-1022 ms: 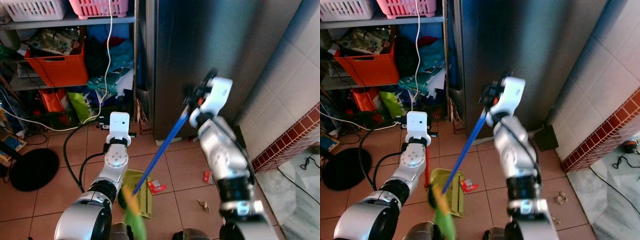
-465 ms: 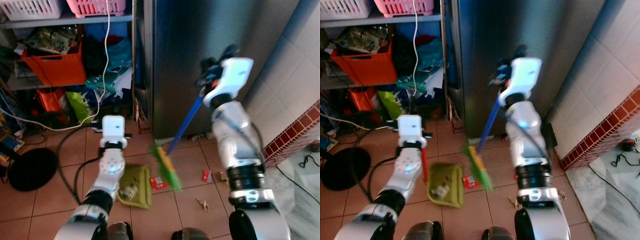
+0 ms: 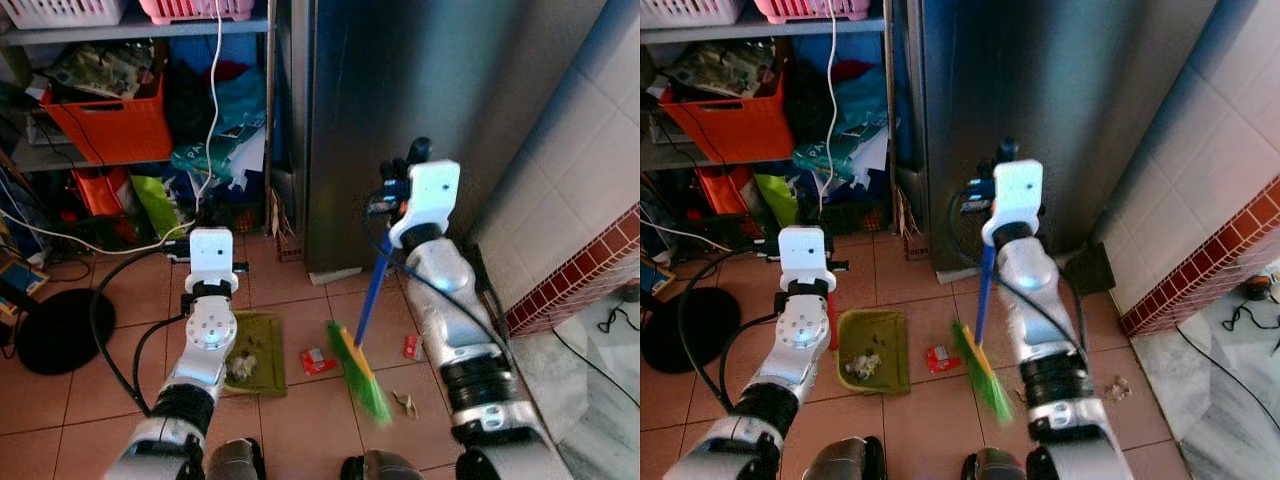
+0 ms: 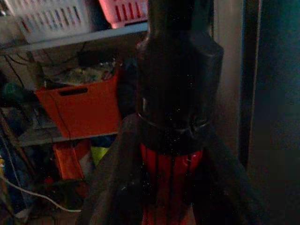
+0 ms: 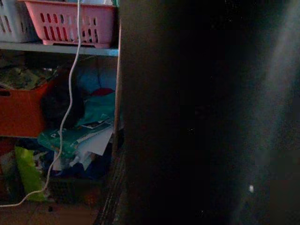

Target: Sweep floor

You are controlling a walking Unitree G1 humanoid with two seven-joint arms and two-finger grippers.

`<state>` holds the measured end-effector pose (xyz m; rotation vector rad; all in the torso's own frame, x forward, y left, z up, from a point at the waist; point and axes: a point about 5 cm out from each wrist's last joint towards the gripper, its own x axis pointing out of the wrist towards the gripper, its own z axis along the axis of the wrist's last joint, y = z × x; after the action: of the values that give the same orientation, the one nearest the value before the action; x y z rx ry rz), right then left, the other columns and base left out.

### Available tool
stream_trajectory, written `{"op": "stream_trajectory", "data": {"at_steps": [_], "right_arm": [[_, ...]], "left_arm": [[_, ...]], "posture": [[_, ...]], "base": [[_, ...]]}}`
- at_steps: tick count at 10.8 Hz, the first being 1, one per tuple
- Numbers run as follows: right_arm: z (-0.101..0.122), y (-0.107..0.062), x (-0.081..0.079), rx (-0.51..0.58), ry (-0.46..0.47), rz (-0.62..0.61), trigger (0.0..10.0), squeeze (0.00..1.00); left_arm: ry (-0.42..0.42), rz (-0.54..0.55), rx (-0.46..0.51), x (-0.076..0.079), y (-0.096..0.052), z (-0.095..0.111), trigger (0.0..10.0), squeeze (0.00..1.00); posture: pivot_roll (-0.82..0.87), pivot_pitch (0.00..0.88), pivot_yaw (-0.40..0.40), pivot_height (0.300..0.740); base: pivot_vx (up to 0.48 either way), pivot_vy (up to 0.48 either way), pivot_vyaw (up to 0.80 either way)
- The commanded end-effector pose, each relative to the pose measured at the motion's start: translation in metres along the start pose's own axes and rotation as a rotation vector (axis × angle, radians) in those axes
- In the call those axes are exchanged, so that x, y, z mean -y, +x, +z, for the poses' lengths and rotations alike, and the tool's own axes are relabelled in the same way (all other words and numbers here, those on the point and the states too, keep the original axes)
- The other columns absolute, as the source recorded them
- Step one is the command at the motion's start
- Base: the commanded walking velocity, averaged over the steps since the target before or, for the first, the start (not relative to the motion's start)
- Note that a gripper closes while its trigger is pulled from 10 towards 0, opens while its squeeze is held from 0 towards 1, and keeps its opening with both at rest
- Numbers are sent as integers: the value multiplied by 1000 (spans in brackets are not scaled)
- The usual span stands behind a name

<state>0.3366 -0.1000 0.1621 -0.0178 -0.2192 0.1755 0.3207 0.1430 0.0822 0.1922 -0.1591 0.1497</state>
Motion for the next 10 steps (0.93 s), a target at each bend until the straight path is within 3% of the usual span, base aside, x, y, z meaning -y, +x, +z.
{"op": "stream_trajectory", "data": {"at_steps": [1,4,6,7,9,10], "right_arm": [[3,-2,-1,20,9,-13,10000,0],[-11,-9,-5,-71,81,-58,10000,0],[-26,-12,-6,-219,316,-151,10000,0],[-29,-12,-7,-249,383,-176,10000,0],[-23,-10,-7,-301,626,-253,10000,0],[-19,-8,-8,-300,671,-257,10000,0]], "left_arm": [[8,-27,0,3,1,-1,10000,0],[-44,-41,-102,10,5,-9,10000,0],[-61,-72,-95,19,6,-7,10000,0],[-65,-77,-96,20,6,-7,10000,0],[-70,-88,-103,23,7,-7,10000,0],[-70,-89,-105,24,7,-7,10000,0]], "posture": [[-124,121,-30,740],[-159,123,-28,740],[-167,121,-25,740],[-167,121,-25,740],[-181,117,-21,740],[-184,114,-19,740]], "base": [[0,0,0],[0,0,0],[0,0,0],[0,0,0],[0,0,0],[0,0,0]]}}
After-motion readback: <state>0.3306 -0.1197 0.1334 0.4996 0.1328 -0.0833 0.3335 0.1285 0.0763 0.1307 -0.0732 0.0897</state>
